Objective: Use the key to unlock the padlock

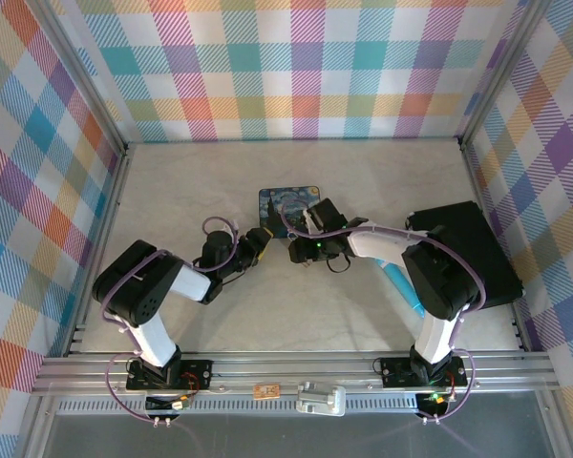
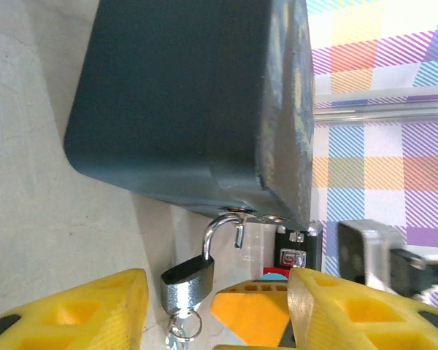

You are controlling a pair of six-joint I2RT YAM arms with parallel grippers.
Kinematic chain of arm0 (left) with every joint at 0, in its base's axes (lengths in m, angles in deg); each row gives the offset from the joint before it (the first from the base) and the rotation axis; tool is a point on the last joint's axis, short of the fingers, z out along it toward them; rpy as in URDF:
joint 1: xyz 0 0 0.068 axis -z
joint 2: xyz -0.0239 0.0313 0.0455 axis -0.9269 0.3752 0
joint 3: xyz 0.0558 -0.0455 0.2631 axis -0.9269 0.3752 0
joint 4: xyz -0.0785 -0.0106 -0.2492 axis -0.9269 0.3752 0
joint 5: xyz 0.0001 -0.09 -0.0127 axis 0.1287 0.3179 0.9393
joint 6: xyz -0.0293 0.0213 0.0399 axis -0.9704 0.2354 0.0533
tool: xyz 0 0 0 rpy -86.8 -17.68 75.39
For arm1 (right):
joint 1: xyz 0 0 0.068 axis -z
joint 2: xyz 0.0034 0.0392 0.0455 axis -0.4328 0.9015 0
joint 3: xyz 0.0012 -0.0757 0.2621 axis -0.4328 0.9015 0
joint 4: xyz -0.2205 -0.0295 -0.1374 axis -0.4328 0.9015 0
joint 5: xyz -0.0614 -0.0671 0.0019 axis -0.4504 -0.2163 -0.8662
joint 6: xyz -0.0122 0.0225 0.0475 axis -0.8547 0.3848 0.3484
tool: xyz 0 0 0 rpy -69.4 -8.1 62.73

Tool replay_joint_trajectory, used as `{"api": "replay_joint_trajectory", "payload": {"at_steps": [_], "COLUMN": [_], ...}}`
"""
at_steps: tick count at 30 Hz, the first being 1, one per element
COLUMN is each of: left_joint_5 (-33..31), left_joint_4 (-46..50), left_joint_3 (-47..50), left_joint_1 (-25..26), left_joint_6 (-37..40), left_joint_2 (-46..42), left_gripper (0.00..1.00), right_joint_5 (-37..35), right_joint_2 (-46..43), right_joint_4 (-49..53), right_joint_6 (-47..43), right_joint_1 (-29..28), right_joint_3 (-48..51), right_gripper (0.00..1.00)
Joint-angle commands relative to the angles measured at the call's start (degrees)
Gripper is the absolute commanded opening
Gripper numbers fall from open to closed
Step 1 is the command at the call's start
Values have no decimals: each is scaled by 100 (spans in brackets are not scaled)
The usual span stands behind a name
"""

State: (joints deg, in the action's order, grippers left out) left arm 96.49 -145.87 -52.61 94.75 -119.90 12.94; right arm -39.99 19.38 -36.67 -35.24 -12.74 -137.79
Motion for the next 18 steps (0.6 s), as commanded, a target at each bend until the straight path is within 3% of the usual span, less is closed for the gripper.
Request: {"api": "replay_joint_trajectory", "payload": {"at_steps": [1,7,18], "left_joint_5": [75,5,446], "left_joint_4": [484,817,650], "left_joint_3": [-127,-184,-225], "left_joint_1": [-14,-15,-155], "left_joint_6": [283,416,338], "left_joint_2": [-322,-559,-601], "left_gripper": [54,54,55], "right_joint_5": [-738,-1681,-2957], "right_joint_2": [-79,218,1068], "right_joint_4": [-285,203,1238], "right_joint_6": [1271,2405,3118], "right_joint_1": [-239,-788,-1083], "right_joint_3": [48,-371,-1277], "right_gripper": [69,71,64]}}
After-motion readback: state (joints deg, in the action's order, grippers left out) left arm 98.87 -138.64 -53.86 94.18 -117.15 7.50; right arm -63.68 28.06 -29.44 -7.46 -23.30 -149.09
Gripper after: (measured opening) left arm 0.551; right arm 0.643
